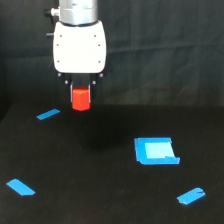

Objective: Pick up the red object from the table

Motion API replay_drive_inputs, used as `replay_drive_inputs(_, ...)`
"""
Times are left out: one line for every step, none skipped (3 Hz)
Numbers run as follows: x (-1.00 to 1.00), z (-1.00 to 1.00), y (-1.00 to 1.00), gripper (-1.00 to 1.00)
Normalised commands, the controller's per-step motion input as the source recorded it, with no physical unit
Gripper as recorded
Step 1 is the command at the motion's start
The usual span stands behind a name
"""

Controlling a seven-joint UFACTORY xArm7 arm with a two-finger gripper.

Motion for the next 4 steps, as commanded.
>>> replay_drive_inputs(-0.04, 0.1, 0.05, -1.0)
replay_drive_inputs(0.07, -0.04, -0.1, -1.0)
replay_drive_inputs(0.03, -0.02, -0.06, -0.94)
replay_drive_inputs(-0.07, 0.1, -0.03, -0.9)
